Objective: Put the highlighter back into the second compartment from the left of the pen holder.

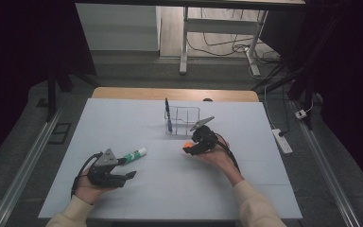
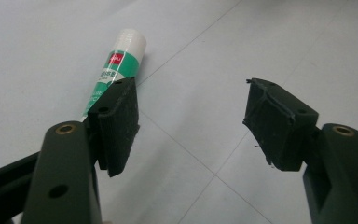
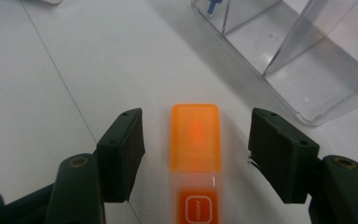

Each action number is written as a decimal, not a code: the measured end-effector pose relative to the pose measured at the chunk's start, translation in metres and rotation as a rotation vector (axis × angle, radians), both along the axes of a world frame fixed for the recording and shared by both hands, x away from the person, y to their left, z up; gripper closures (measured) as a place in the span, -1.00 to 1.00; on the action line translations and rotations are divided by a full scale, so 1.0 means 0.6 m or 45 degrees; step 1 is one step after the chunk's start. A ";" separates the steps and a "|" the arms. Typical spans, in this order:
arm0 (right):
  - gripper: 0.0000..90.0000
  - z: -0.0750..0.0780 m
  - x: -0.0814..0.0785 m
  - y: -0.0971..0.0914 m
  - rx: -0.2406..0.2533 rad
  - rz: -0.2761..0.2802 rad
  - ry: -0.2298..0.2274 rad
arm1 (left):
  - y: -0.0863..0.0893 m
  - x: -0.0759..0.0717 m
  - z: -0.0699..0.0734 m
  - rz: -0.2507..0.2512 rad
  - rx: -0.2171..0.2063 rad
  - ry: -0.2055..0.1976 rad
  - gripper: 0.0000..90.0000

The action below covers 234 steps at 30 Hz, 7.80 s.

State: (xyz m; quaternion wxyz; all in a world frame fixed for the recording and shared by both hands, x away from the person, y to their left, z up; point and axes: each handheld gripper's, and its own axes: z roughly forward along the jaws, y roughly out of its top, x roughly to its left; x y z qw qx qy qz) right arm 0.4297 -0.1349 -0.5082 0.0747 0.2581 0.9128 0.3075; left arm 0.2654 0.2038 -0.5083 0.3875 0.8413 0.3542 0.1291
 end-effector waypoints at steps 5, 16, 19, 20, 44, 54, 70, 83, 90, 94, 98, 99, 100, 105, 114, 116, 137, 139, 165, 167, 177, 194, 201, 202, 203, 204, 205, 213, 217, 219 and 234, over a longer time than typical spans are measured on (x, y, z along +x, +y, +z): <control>-0.12 -0.004 -0.003 0.005 -0.050 0.007 0.006 | 0.001 0.000 0.000 0.001 0.001 -0.004 -0.22; 0.10 -0.009 -0.003 0.008 -0.098 -0.005 0.001 | 0.002 0.000 -0.001 0.000 0.007 -0.004 -0.22; 0.24 -0.008 -0.004 0.009 -0.109 -0.013 -0.006 | 0.002 0.000 -0.001 -0.001 0.008 -0.005 -0.22; 0.32 -0.008 -0.004 0.008 -0.109 -0.010 -0.007 | 0.002 0.000 -0.001 0.000 0.007 -0.004 -0.22; 0.42 0.041 -0.013 -0.019 0.117 -0.027 -0.109 | 0.005 0.000 -0.003 0.005 -0.001 -0.001 -0.22; 0.42 0.074 -0.021 -0.037 0.277 -0.025 -0.177 | 0.007 0.000 -0.003 0.009 -0.006 -0.001 -0.22; 0.42 0.126 -0.045 -0.046 0.478 0.005 -0.245 | 0.007 0.000 -0.004 0.011 -0.002 0.000 -0.22; 0.42 0.141 -0.054 -0.045 0.512 0.013 -0.295 | 0.006 -0.001 -0.003 0.011 -0.005 -0.002 -0.22; 0.42 0.144 -0.055 -0.047 0.524 0.010 -0.307 | 0.008 -0.001 -0.003 0.012 -0.005 -0.001 -0.24; 0.42 0.144 -0.053 -0.047 0.530 0.003 -0.310 | 0.008 -0.001 -0.003 0.013 -0.007 -0.001 -0.24; 0.42 0.141 -0.050 -0.042 0.525 0.004 -0.311 | 0.006 0.000 -0.005 0.009 0.002 0.004 -0.24; 0.42 0.141 -0.050 -0.040 0.518 0.004 -0.314 | 0.006 0.000 -0.005 0.007 0.003 0.004 -0.24; 0.42 0.140 -0.049 -0.038 0.523 0.007 -0.315 | 0.006 0.000 -0.005 0.006 0.002 0.003 -0.24; 0.42 0.143 -0.046 -0.033 0.541 -0.002 -0.323 | 0.009 -0.001 -0.003 0.015 -0.011 -0.005 -0.24; 0.42 0.142 -0.037 -0.030 0.532 -0.026 -0.336 | 0.009 -0.001 -0.004 0.006 -0.014 -0.002 -0.24; 0.42 0.142 -0.033 -0.029 0.532 -0.034 -0.341 | 0.008 -0.001 -0.004 0.004 -0.011 -0.003 -0.24; 0.42 0.162 0.001 -0.015 0.578 -0.095 -0.351 | 0.006 -0.001 -0.003 -0.002 -0.017 -0.004 -0.24; 0.42 0.164 0.006 -0.014 0.583 -0.103 -0.349 | 0.006 -0.001 -0.004 -0.002 -0.011 -0.003 -0.24; 0.42 0.175 0.043 0.006 0.576 -0.157 -0.358 | 0.008 0.000 -0.005 0.002 -0.024 0.003 -0.24; 0.42 0.175 0.047 0.008 0.583 -0.159 -0.358 | 0.008 0.000 -0.005 0.003 -0.025 0.003 -0.24; 0.42 0.174 0.068 0.023 0.603 -0.172 -0.355 | 0.009 0.001 -0.005 0.002 -0.028 0.004 -0.24; 0.42 0.168 0.090 0.048 0.654 -0.156 -0.344 | 0.009 0.001 -0.006 -0.003 -0.024 0.006 -0.24; 0.41 0.161 0.100 0.051 0.657 -0.166 -0.346 | 0.010 0.002 -0.006 -0.004 -0.025 0.007 -0.24; 0.41 0.160 0.101 0.051 0.654 -0.164 -0.347 | 0.010 0.002 -0.006 -0.004 -0.025 0.008 -0.24; 0.41 0.159 0.102 0.052 0.653 -0.165 -0.350 | 0.010 0.002 -0.007 -0.003 -0.025 0.009 -0.24; 0.41 0.159 0.104 0.053 0.654 -0.166 -0.351 | 0.010 0.002 -0.007 -0.003 -0.025 0.009 -0.24; 0.41 0.158 0.106 0.053 0.655 -0.164 -0.352 | 0.010 0.002 -0.007 -0.003 -0.025 0.009 -0.24; 0.41 0.147 0.122 0.064 0.651 -0.172 -0.355 | 0.010 0.002 -0.006 -0.003 -0.025 0.009 -0.24; 0.41 0.141 0.130 0.069 0.660 -0.177 -0.350 | 0.010 0.002 -0.007 -0.002 -0.026 0.010 -0.24; 0.41 0.138 0.133 0.071 0.673 -0.179 -0.344 | 0.010 0.002 -0.007 0.000 -0.025 0.009 -0.24; 0.40 0.127 0.137 0.076 0.670 -0.170 -0.346 | 0.008 0.002 -0.007 0.003 -0.018 0.011 -0.24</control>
